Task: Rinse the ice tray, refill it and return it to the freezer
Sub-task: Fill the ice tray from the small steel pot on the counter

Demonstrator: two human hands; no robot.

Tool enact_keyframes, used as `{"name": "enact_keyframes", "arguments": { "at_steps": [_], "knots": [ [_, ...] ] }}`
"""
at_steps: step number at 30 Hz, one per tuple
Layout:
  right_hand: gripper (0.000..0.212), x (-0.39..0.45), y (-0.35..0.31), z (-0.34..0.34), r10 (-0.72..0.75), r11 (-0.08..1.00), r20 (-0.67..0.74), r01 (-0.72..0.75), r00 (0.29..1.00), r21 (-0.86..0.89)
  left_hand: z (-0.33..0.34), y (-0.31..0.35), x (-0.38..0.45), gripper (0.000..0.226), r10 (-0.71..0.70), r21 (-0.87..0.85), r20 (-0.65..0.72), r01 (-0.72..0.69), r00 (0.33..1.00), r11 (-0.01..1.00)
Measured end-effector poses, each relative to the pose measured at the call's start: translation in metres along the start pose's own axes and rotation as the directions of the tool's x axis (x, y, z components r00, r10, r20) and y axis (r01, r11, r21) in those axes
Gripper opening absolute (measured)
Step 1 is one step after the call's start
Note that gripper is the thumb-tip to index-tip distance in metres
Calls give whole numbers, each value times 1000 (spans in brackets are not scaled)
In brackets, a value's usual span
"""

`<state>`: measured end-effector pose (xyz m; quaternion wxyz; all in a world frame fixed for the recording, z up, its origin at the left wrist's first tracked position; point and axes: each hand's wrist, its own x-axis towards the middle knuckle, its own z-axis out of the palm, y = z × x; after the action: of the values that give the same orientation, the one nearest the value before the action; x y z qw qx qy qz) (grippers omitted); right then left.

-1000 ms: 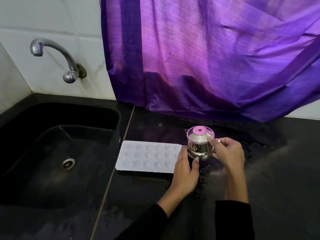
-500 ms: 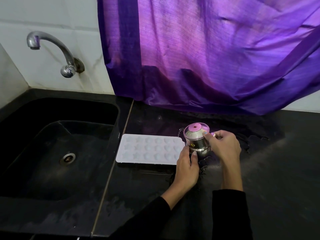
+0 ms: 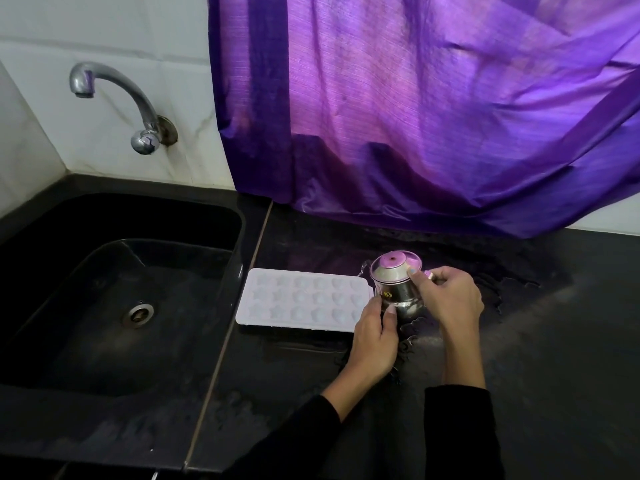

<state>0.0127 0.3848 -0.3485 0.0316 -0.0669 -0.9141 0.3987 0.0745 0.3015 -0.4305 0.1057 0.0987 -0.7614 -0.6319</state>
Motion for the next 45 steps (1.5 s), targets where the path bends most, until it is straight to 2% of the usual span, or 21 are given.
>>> {"name": "enact_keyframes", "arguments": {
  "at_steps": [7,12,18,30,45],
  "knots": [
    [31,-6,-2,0,42,999,-13,-41,999,30,-7,4,-3,34,37,13,-9,-37,999,999],
    [34,-7,-4,1,74,990,-22,-71,997,121,-16,9,-3,40,73,35,-8,-72,997,997],
    [27,-12,-9,4,52,975,14,-54,999,217,-24,11,-1,48,94,38,-42,-92,995,995],
    [24,-23,-23,12,-18,999,-1,18,1000,32,-35,0,-3,37,70,-26,-24,-71,997,997],
    [27,-28,-27,17,-10,1000,-21,10,1000,8,-44,2,-4,32,46,-39,2,-46,999,998]
  ]
}}
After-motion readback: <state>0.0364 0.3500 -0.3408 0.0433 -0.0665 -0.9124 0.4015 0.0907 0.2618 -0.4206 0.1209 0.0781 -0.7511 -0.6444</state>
